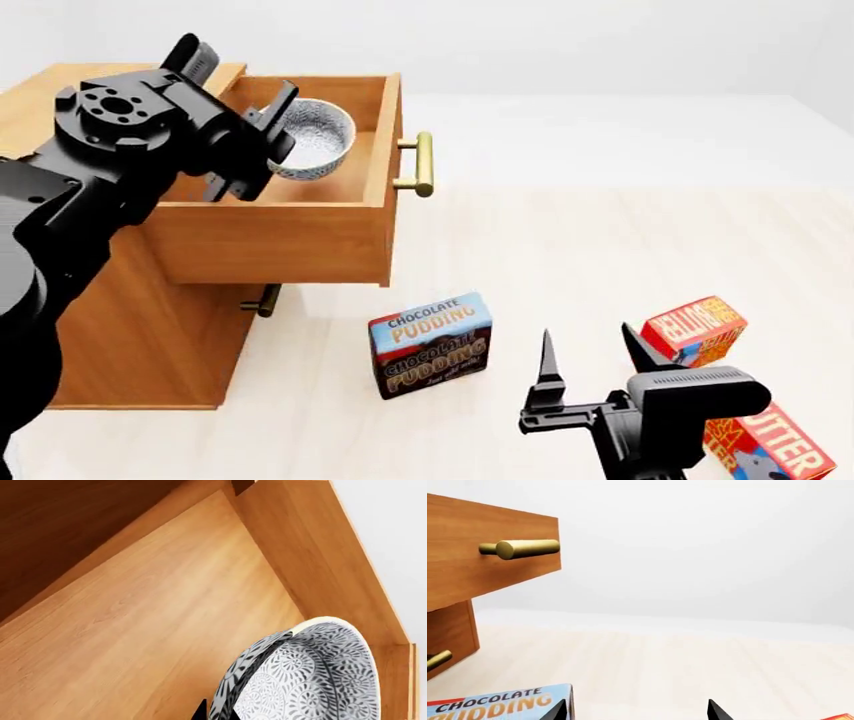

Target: Put the bowl in the top drawer of the cabinet.

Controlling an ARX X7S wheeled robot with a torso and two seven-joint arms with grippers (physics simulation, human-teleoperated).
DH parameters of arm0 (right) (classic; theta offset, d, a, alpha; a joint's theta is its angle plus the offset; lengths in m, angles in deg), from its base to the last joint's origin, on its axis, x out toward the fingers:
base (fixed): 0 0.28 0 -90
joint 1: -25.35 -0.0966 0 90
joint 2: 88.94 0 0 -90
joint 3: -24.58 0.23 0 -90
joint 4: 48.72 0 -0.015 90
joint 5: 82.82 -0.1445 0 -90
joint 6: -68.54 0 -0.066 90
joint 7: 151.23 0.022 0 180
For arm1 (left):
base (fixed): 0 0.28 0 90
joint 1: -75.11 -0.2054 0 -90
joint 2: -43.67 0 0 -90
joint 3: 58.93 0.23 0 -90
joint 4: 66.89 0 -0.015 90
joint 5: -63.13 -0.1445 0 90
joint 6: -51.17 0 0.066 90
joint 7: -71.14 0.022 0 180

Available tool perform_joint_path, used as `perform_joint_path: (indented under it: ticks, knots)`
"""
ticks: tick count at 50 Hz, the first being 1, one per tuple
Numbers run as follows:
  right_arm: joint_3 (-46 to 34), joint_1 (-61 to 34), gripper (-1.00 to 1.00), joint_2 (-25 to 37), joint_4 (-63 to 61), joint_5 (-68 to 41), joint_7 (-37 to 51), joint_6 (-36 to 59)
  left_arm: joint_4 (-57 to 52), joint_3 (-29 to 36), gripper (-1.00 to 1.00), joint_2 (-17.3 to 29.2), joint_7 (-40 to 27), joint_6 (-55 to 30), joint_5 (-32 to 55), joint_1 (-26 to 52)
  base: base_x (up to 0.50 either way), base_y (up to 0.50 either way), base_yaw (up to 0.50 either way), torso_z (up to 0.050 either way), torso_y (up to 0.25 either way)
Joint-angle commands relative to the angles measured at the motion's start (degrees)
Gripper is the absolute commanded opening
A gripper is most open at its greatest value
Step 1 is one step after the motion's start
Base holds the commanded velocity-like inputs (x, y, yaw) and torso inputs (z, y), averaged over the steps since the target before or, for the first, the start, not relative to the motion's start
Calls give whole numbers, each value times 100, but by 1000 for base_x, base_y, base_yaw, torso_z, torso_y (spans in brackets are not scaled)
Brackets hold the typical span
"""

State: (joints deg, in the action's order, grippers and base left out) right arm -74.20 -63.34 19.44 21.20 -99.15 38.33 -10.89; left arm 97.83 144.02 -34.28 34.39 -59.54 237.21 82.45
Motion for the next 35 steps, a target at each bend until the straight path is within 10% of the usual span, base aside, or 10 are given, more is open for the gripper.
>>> perform_joint_path:
  ticks: [1, 8, 9, 35]
  knots:
    - [-36, 13, 100, 24, -9, 0, 15, -6, 26, 225, -100, -20, -183, 108, 333, -56, 0, 0, 0, 0, 0]
    - [-67, -5, 100, 27, 17, 2, 17, -10, 26, 167, -100, -11, -164, 139, 346, -160, 0, 0, 0, 0, 0]
    - [-70, -9, 100, 26, 26, 0, 16, -12, 26, 168, 100, -13, -158, 139, 341, -166, 0, 0, 0, 0, 0]
    - [-203, -49, 100, 52, 139, 10, -2, -34, 23, 299, 100, 126, 294, -34, 181, 321, 0, 0, 0, 0, 0]
